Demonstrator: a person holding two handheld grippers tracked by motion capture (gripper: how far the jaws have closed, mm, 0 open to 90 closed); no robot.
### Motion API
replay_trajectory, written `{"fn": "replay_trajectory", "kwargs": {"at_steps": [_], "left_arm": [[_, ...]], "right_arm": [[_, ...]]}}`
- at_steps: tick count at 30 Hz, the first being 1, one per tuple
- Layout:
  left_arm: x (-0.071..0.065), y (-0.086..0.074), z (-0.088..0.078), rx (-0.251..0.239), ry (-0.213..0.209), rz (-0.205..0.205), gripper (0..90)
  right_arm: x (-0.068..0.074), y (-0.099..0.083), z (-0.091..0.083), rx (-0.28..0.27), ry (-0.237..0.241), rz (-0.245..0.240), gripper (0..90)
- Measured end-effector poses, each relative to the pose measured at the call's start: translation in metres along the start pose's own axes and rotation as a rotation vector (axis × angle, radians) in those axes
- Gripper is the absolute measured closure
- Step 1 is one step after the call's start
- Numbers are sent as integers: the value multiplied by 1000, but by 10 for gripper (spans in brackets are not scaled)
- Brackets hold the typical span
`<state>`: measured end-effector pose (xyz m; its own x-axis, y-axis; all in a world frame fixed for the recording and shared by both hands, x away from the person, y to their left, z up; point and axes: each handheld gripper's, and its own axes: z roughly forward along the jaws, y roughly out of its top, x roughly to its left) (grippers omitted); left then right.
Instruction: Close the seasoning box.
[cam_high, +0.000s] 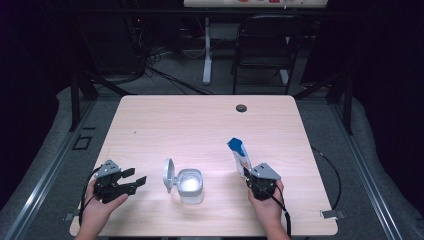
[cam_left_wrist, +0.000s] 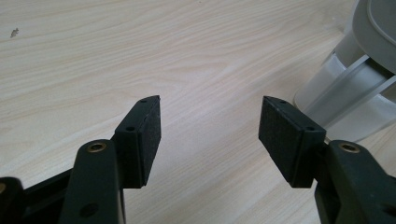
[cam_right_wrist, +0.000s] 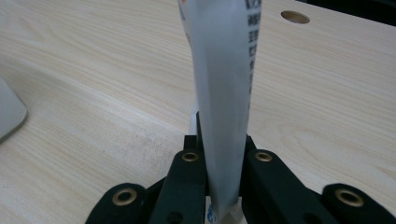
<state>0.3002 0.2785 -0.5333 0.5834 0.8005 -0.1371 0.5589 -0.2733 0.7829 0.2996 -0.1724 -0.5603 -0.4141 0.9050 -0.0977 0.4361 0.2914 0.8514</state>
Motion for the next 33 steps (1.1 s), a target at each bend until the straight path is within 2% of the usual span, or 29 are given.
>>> {"fn": "replay_trajectory", "kwargs": {"at_steps": [7, 10, 16, 18, 22, 25, 27, 33], "left_arm": [[0, 0, -1, -7, 0, -6, 394], [0, 1, -2, -11, 2, -4, 394], [0, 1, -2, -21, 5, -8, 394], [0, 1, -3, -7, 1, -6, 394], [0, 1, -1, -13, 1, -4, 394], [-2, 2, 0, -15, -2, -3, 394], [-3, 3, 1, -12, -6, 3, 394], [-5, 6, 3, -13, -17, 12, 394]], "right_arm": [[-1, -2, -2, 8, 8, -1, 863], [-2, -4, -3, 31, 11, -14, 851], [-6, -7, -4, 40, 20, 0, 828], [-7, -8, -4, 43, 29, -1, 806], [-6, -9, -5, 38, 41, 7, 756], [-6, -10, -6, 50, 35, 1, 698], [-7, -12, -5, 39, 36, 17, 657], [-10, -15, -7, 40, 39, 15, 561]]}}
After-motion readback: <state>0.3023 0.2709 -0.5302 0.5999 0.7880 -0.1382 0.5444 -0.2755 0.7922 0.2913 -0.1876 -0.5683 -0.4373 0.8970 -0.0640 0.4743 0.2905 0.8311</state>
